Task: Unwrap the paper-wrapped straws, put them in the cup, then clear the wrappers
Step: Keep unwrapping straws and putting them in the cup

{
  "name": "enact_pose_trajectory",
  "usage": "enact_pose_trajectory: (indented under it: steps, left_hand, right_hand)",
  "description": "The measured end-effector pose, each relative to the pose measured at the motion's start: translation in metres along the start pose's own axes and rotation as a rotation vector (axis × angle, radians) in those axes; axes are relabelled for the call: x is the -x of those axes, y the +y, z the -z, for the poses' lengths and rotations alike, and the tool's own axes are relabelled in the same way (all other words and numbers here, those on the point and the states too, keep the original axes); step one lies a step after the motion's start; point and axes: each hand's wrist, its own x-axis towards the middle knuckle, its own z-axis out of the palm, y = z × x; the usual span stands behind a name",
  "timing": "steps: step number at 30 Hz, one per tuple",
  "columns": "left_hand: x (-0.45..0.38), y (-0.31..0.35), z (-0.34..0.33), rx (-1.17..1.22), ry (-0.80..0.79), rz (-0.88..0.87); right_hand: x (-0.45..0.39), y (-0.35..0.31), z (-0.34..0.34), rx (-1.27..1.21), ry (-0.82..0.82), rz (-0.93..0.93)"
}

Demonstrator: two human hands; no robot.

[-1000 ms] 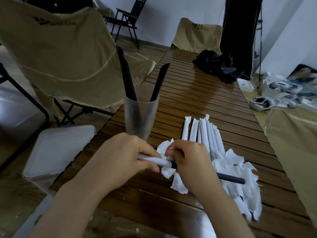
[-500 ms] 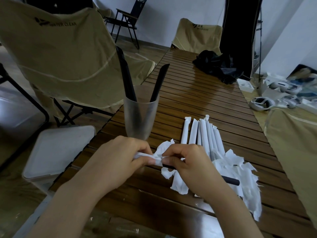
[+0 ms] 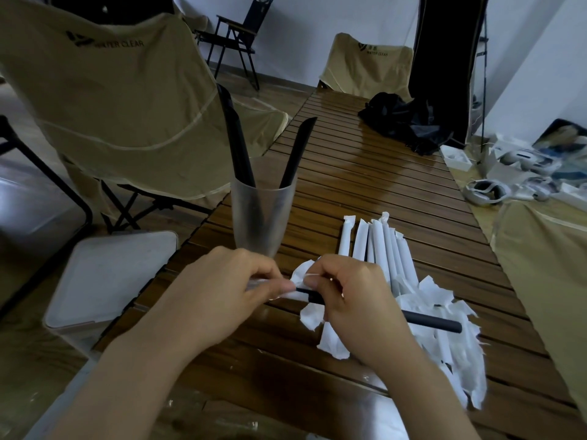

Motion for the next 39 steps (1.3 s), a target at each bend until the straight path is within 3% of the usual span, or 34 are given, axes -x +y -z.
enact_pose_trajectory:
  steps: [4,10,17,24,34,39]
  left_hand:
    - [-0.001,-0.001,0.0,0.02,-0.051,0.058]
    - [-0.001,-0.002,-0.003,0.128,-0.005,0.07]
    - [-0.004,0.004,-0.005,0.205,0.065,0.03]
    - [-0.002,0.017,-0.006,0.205,0.109,0.03]
    - [0.003,0.006,-0.001,0.157,-0.039,0.072]
    - [0.002,0.005,-0.001,0.142,0.027,0.06]
  right_hand:
    - [0.003,0.001,-0.001,0.038,0.002,0.091]
    - [0.001,0.002,-0.003,-0.009,0.031,0.12]
    - [0.004,-0.005,-0.01,0.081,0.258,0.134]
    - [0.002,-0.008,-0.007,0.008,0.253,-0.118]
    - [0.002,-0.008,-0.002,0.147,0.177,0.034]
    - [0.001,-0.009,-0.003,0.095,0.186,-0.013]
